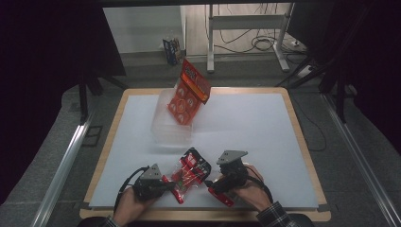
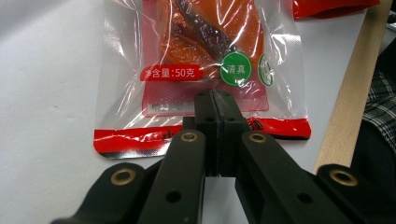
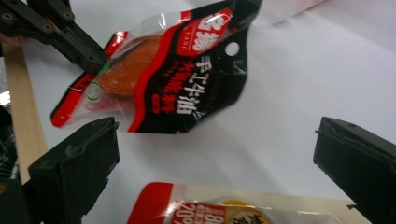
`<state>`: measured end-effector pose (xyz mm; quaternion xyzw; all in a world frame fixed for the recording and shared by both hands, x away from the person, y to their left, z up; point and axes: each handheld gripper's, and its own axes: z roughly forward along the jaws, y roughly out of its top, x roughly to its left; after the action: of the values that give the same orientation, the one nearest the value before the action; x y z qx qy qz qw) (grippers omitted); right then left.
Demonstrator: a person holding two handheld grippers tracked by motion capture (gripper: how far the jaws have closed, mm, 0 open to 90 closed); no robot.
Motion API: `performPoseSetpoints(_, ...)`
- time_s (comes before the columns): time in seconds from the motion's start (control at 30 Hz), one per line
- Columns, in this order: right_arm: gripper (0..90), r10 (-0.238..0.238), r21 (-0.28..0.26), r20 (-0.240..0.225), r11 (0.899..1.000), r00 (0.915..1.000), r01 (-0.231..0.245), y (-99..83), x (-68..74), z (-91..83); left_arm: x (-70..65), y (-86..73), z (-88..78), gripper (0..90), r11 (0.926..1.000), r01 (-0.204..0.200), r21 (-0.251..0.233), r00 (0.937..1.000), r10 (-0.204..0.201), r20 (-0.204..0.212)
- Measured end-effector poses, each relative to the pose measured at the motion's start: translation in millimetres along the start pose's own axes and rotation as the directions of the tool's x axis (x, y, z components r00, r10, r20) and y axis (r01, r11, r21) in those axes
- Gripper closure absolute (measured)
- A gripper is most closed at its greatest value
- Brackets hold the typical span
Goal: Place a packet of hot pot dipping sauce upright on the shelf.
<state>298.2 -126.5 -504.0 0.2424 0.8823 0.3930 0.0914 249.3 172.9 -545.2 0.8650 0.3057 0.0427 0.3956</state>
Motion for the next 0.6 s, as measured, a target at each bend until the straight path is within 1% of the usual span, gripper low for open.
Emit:
performPoseSetpoints(0.03, 0.0, 0.005, 0.002, -0.008, 1.000, 1.0000, -0.005, 0.8, 0.6, 0.9, 0.5, -0.2, -0.4, 90.0, 1.0000, -0.004, 0.004, 1.0000, 0.004, 0.001)
performPoseSetpoints(0.07, 0.0, 0.021, 0.007, -0.023, 1.000, 0.9995, -0.021, 2.4, 1.0, 3.3, 0.5, -0.4, -0.4, 90.0, 1.0000, -0.002, 0.003, 1.0000, 0.002, 0.002)
performPoseSetpoints(0.1, 0.0, 0.021, 0.007, -0.023, 1.000, 0.9995, -0.021, 2.4, 1.0, 3.3, 0.5, -0.4, -0.4, 90.0, 1.0000, -0.002, 0.003, 1.0000, 0.002, 0.002)
performPoseSetpoints(0.17, 0.0, 0.041, 0.017, -0.046, 0.999, 0.9981, -0.041, 4.0, 1.8, 6.7, 0.7, -0.6, -0.4, 90.0, 1.0000, -0.002, 0.002, 1.0000, 0.002, 0.002)
performPoseSetpoints(0.27, 1.3, 0.069, 0.053, -0.070, 0.996, 0.9952, -0.065, 6.8, 2.9, 13.1, 0.4, -0.4, -0.9, 90.0, 0.9999, -0.011, 0.007, 0.9999, 0.011, -0.001)
performPoseSetpoints(0.43, 7.2, 0.085, 0.077, -0.102, 0.994, 0.9911, -0.077, 12.5, 4.2, 20.8, -0.7, -0.1, -0.6, 90.0, 0.9998, -0.017, 0.006, 0.9998, 0.017, -0.006)
performPoseSetpoints(0.5, 9.3, 0.097, 0.091, -0.125, 0.992, 0.9874, -0.086, 15.4, 5.2, 26.5, -0.6, -0.2, -0.6, 90.0, 0.9998, -0.016, 0.006, 0.9999, 0.016, -0.004)
performPoseSetpoints(0.53, 9.3, 0.097, 0.091, -0.125, 0.992, 0.9874, -0.086, 15.4, 5.2, 26.5, -0.6, -0.2, -0.7, 90.0, 0.9998, -0.017, 0.006, 0.9998, 0.017, -0.004)
performPoseSetpoints(0.6, 10.7, 0.110, 0.104, -0.147, 0.990, 0.9830, -0.095, 17.7, 5.9, 31.6, -0.6, -0.1, -0.8, 90.0, 0.9997, -0.021, 0.010, 0.9998, 0.021, -0.004)
